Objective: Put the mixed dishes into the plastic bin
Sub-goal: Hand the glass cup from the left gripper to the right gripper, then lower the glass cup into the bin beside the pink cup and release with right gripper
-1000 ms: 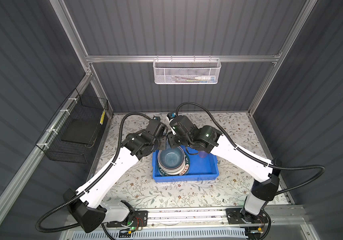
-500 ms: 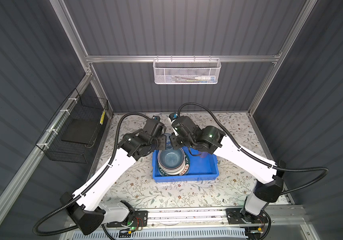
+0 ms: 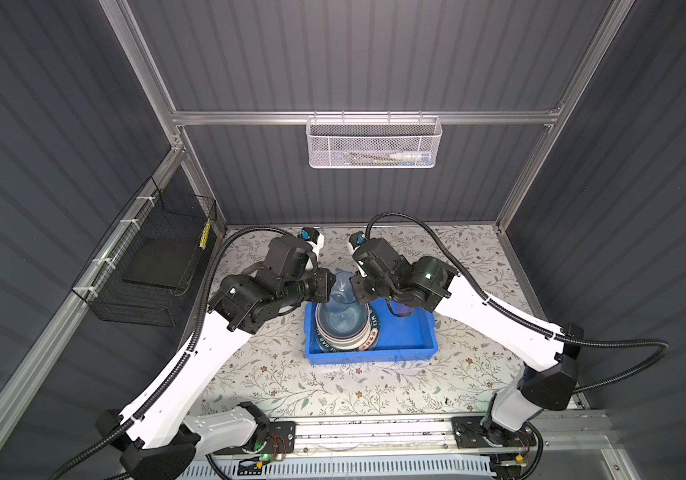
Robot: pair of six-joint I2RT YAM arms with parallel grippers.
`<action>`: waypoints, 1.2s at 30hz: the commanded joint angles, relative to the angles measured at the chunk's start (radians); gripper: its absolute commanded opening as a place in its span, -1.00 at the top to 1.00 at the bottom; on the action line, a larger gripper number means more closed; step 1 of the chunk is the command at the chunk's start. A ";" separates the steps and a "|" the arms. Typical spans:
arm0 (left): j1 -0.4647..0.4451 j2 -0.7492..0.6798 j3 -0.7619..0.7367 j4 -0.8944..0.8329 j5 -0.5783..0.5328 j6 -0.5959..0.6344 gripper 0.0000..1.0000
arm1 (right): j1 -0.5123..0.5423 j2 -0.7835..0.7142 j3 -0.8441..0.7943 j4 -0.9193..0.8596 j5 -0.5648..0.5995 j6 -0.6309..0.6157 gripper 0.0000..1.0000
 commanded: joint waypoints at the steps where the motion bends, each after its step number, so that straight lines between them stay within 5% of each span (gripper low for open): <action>1: -0.002 -0.013 0.017 0.003 0.056 0.019 0.30 | -0.006 -0.060 -0.019 0.010 0.009 0.002 1.00; 5: -0.002 -0.049 0.007 0.003 0.031 0.018 0.10 | -0.017 -0.123 -0.071 0.032 -0.001 0.009 1.00; 11: -0.002 -0.118 -0.074 0.003 -0.141 0.034 -0.58 | -0.045 -0.233 -0.155 0.001 -0.020 0.011 1.00; 17: -0.002 -0.168 -0.168 0.012 -0.237 0.042 -0.97 | -0.067 -0.349 -0.251 -0.069 0.012 0.036 1.00; 28: 0.029 -0.168 -0.354 0.111 -0.321 0.097 -0.99 | -0.127 -0.504 -0.435 -0.196 0.008 0.093 1.00; 36: 0.197 -0.177 -0.455 0.195 -0.259 0.102 -1.00 | -0.214 -0.548 -0.550 -0.193 -0.005 0.138 1.00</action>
